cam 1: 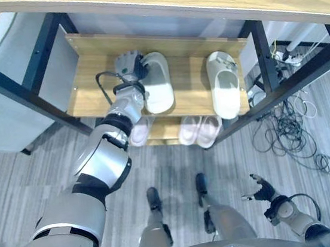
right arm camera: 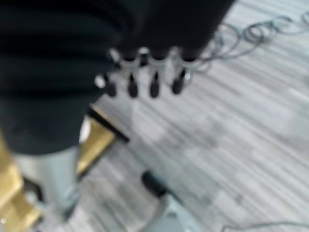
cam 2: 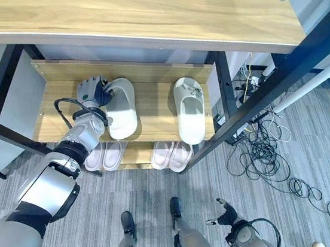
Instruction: Arrange the slippers neatly on the shoe rack.
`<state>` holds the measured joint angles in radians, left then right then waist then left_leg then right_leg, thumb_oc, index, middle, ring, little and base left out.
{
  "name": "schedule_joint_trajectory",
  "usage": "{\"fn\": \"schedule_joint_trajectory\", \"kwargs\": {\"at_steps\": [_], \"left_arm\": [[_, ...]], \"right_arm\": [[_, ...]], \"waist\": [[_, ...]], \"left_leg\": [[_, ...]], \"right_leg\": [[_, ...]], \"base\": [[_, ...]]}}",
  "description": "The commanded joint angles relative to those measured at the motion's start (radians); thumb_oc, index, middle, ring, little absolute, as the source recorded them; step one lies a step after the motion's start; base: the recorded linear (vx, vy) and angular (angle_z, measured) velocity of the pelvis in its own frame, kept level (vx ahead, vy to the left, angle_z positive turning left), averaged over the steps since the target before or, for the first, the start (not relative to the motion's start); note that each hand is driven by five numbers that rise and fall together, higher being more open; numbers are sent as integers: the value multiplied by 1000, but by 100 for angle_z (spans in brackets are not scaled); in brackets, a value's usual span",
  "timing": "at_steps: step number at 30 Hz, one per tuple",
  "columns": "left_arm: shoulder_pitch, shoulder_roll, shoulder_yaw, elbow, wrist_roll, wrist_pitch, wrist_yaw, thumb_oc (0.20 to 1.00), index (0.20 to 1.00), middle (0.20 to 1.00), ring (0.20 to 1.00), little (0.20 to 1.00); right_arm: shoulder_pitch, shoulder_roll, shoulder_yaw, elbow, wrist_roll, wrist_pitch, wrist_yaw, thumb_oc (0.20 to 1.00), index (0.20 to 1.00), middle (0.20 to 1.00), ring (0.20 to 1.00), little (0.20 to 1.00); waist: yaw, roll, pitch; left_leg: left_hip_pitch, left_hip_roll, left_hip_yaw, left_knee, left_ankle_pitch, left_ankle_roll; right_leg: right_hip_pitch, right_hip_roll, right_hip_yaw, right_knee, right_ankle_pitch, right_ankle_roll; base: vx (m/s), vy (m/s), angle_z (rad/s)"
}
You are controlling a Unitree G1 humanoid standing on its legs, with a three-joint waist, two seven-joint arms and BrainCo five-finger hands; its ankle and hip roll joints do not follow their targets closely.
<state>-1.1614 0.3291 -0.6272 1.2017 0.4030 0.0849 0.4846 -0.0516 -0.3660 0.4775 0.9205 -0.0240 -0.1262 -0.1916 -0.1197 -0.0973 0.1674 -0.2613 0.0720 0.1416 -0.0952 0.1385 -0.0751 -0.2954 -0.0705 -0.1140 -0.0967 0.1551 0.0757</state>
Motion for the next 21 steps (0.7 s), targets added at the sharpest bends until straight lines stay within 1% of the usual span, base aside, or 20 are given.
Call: {"fn": "schedule_joint_trajectory", "kwargs": {"at_steps": [1, 3, 5, 7, 8, 9, 10, 12, 13, 14, 17, 18, 19, 21], "left_arm": [[-118, -15, -1, 64, -15, -10, 3, 200, 200, 200, 200, 200], [-118, -15, -1, 64, -15, -10, 3, 200, 200, 200, 200, 200], [-106, -47, 15, 34, -18, -7, 36, 200, 200, 200, 200, 200], [-108, -46, 15, 26, -11, -3, 42, 200, 200, 200, 200, 200], [-109, -36, 13, 21, -13, -12, 68, 200, 200, 200, 200, 200], [-109, -35, 13, 22, -13, -12, 69, 200, 200, 200, 200, 200], [-97, -18, 10, -1, 26, 2, 72, 200, 200, 200, 200, 200], [-96, -27, 12, -11, 36, 8, 77, 200, 200, 200, 200, 200], [-96, -17, 15, -21, 26, 1, 82, 200, 200, 200, 200, 200], [-98, -16, 10, -26, 17, -1, 78, 200, 200, 200, 200, 200], [-64, -3, 6, -91, 37, -8, 76, 200, 200, 200, 200, 200], [-63, -3, 6, -93, 37, -7, 75, 200, 200, 200, 200, 200], [-25, -23, 13, -139, 57, -7, 77, 200, 200, 200, 200, 200], [3, -46, 16, -166, 72, -4, 78, 200, 200, 200, 200, 200]], "right_arm": [[-54, -78, -32, -42, 10, -8, -28, 1000, 1000, 1000, 1000, 1000], [-54, -78, -32, -43, 10, -8, -28, 1000, 1000, 1000, 1000, 1000], [-61, -78, -38, -36, 12, -9, -39, 1000, 1000, 1000, 1000, 1000], [-61, -81, -38, -40, 12, -10, -41, 1000, 1000, 1000, 1000, 1000], [-15, -64, -22, -47, -6, -21, -52, 1000, 1000, 1000, 1000, 1000], [-16, -64, -22, -46, -6, -22, -52, 1000, 1000, 1000, 1000, 1000], [-11, -73, -37, -60, -21, -31, -58, 1000, 1000, 1000, 1000, 1000], [11, -70, -35, -78, -27, -35, -64, 1000, 1000, 1000, 1000, 1000], [56, -64, -35, -108, -21, -43, -46, 1000, 1000, 1000, 1000, 1000], [49, -84, -30, -156, -41, -43, -52, 1000, 1000, 1000, 1000, 1000], [39, -70, -59, -133, -19, -44, -63, 1000, 1000, 1000, 1000, 1000], [40, -70, -59, -133, -19, -44, -63, 1000, 1000, 1000, 1000, 1000], [40, -59, -69, -143, -20, -44, -65, 1000, 1000, 1000, 1000, 1000], [47, -55, -74, -148, -21, -44, -68, 1000, 1000, 1000, 1000, 1000]], "waist": [[6, 61, 106], [6, 61, 106], [7, 70, 115], [6, 73, 118], [-5, 78, 128], [-5, 77, 128], [-5, 83, 137], [-9, 87, 144], [-14, 88, 149], [-18, 88, 151], [-8, 103, 160], [-8, 103, 160], [-4, 111, 162], [-2, 114, 163]], "left_leg": [[-29, 29, -51, 8, -27, -30], [-28, 29, -51, 8, -27, -30], [-26, 30, -49, 8, -26, -29], [-26, 30, -49, 8, -26, -30], [-25, 31, -43, 8, -28, -31], [-24, 31, -42, 8, -28, -31], [-27, 32, -42, 8, -27, -31], [-27, 34, -38, 8, -28, -31], [-26, 35, -33, 8, -28, -32], [-25, 37, -28, 8, -30, -32], [-25, 36, -30, 8, -30, -30], [-25, 36, -30, 8, -30, -31], [-24, 36, -30, 8, -30, -31], [-22, 36, -30, 8, -31, -31]], "right_leg": [[-18, -34, 16, 51, -67, 82], [-18, -33, 17, 51, -67, 82], [-22, -32, 18, 59, -73, 78], [-23, -32, 18, 60, -74, 77], [-26, -32, 25, 65, -75, 77], [-26, -32, 25, 65, -75, 77], [-30, -30, 27, 66, -77, 76], [-33, -29, 30, 67, -77, 76], [-35, -28, 34, 69, -77, 77], [-38, -28, 38, 69, -76, 76], [-38, -29, 39, 71, -79, 75], [-37, -28, 39, 71, -79, 75], [-36, -29, 37, 70, -80, 73], [-36, -29, 36, 70, -84, 70]], "base": [[24, -29, -17], [10, -10, -13], [26, -48, -3], [9, -21, 0], [0, 0, 0], [-1, 7, -3], [-3, -24, -4], [0, 0, 0], [0, 0, 0], [0, 0, 0], [10, -9, -7], [22, -9, -11], [19, -6, -5], [0, 0, 0]]}}
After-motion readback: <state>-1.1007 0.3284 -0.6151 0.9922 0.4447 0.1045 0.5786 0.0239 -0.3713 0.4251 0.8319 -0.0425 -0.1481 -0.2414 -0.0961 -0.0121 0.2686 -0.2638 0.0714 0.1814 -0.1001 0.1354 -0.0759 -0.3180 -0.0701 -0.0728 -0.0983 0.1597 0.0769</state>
